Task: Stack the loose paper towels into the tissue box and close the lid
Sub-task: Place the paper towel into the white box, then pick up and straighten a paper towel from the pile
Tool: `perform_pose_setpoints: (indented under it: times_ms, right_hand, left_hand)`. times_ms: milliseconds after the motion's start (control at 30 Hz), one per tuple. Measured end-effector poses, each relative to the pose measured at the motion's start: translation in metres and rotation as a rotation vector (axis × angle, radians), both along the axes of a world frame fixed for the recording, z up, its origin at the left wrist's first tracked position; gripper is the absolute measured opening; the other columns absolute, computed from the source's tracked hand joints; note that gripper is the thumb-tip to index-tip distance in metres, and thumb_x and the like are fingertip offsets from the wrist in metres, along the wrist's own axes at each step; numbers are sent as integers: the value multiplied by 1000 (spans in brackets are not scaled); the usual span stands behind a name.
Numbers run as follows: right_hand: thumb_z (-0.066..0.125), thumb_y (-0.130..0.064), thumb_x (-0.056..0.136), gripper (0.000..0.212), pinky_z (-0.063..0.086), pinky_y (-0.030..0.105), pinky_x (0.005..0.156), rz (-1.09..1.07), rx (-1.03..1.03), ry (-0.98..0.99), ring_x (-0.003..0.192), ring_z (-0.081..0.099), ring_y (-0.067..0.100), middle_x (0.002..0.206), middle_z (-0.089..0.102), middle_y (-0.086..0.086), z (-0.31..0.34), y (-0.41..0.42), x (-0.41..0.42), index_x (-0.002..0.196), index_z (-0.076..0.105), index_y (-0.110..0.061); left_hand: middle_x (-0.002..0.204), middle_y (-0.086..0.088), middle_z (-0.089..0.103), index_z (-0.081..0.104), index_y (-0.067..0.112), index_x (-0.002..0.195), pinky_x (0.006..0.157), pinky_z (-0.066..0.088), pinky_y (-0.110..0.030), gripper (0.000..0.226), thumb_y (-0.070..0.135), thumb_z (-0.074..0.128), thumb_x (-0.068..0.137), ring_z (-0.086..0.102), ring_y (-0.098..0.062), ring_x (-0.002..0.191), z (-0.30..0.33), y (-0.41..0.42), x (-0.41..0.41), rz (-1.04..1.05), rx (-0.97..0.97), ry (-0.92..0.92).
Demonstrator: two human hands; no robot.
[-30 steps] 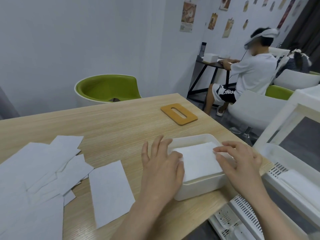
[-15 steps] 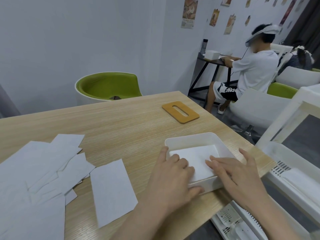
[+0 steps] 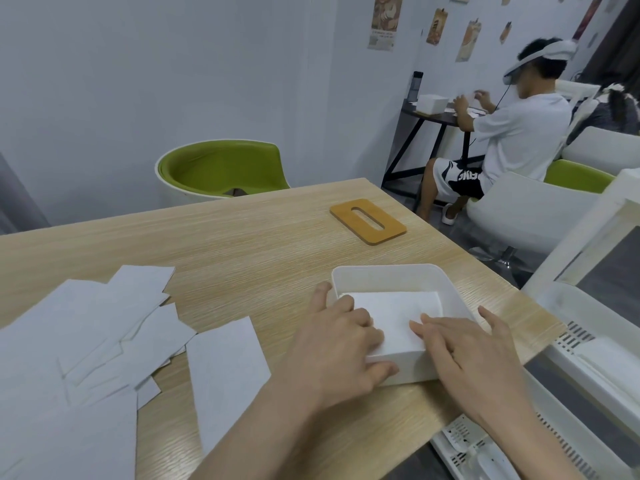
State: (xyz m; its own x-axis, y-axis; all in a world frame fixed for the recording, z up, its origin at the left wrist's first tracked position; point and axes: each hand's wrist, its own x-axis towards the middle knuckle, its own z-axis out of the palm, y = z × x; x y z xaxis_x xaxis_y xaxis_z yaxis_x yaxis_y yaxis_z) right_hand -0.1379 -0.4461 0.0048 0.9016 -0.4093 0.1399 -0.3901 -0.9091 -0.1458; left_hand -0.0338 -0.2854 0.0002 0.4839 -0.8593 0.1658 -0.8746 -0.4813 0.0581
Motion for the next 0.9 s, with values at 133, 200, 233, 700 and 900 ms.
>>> perform_pose_setpoints:
  times_ms: [133,200,233,700,900]
  right_hand:
    - [2,-46,92,68,6,29,112,4,-2,20,119,44,-10,121,58,-30,2,0,2,105,68,-41]
    - [10,-45,93,60,15,28,110,1,35,11,120,44,-7,124,57,-28,1,0,1,103,69,-40]
    - [12,-46,92,59,22,28,105,2,49,8,121,44,-6,127,56,-28,1,0,0,103,69,-41]
    - [31,-35,95,40,31,24,90,-16,55,36,124,42,-4,132,53,-27,-4,8,0,113,65,-45]
    - [29,-36,83,48,38,32,78,-13,63,-114,108,60,8,112,69,-16,-7,13,3,91,76,-34]
  left_hand:
    - [111,9,66,69,29,109,112,-7,-47,53,66,36,89,47,-15,111,0,0,-2,8,-13,19]
    - [110,10,66,69,29,108,113,-5,-47,53,66,36,89,47,-14,110,0,1,-1,5,-16,18]
    - [108,10,67,69,29,107,113,-5,-47,54,66,35,89,47,-14,109,1,2,-1,1,-14,15]
    - [97,9,66,67,26,98,110,-2,-44,56,61,23,95,42,-15,103,0,10,-2,1,50,-17]
    - [100,11,66,71,27,99,108,-4,-39,63,62,19,94,41,-12,104,0,13,-3,24,36,-10]
